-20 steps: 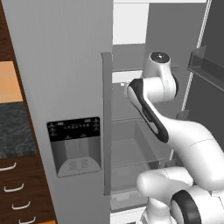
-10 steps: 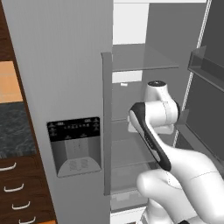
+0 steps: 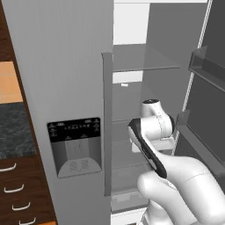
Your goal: Take the strawberry from the fridge and place it on top of the pancake, located on the dining counter.
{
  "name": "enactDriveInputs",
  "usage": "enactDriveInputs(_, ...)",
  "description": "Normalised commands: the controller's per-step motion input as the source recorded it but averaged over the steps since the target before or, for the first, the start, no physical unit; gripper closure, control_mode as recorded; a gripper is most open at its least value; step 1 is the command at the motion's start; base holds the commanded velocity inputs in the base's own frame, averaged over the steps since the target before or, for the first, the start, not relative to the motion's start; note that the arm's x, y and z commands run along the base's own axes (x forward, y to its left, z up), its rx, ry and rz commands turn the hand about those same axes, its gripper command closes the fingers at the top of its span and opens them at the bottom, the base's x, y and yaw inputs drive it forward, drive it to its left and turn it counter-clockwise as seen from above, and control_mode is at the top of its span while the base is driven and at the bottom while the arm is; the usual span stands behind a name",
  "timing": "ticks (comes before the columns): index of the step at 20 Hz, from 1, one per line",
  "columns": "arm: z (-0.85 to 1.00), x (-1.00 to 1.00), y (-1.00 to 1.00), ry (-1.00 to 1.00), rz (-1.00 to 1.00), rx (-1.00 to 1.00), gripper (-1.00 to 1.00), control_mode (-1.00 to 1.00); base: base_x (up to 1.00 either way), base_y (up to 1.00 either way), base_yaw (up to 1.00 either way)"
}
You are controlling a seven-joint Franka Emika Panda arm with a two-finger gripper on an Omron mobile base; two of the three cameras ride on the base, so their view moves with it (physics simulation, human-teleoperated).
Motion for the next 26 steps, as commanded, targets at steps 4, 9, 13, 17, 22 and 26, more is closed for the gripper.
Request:
enactDriveInputs(4, -0.01, 0.00, 0.00, 0.01, 0.00, 0.00, 1.00, -1.00, 0.00, 0.00, 0.00)
enactDriveInputs(9, -0.09, -0.07, 0.27, -0.04, -0.04, 0.00, 1.00, -1.00, 0.00, 0.00, 0.00)
enactDriveInputs(13, 0.00, 0.00, 0.00, 0.00, 0.00, 0.00, 1.00, 1.00, -0.69, 0.78, -0.39)
enactDriveInputs(17, 0.00, 0.00, 0.00, 0.00, 0.00, 0.00, 1.00, 1.00, -0.78, 0.62, -0.62)
enactDriveInputs(22, 0.00, 0.00, 0.00, 0.00, 0.00, 0.00, 1.00, 1.00, -0.71, 0.09, -0.81)
enactDriveInputs(26, 0.00, 0.00, 0.00, 0.00, 0.00, 0.00, 1.00, 1.00, -0.57, 0.01, -0.83)
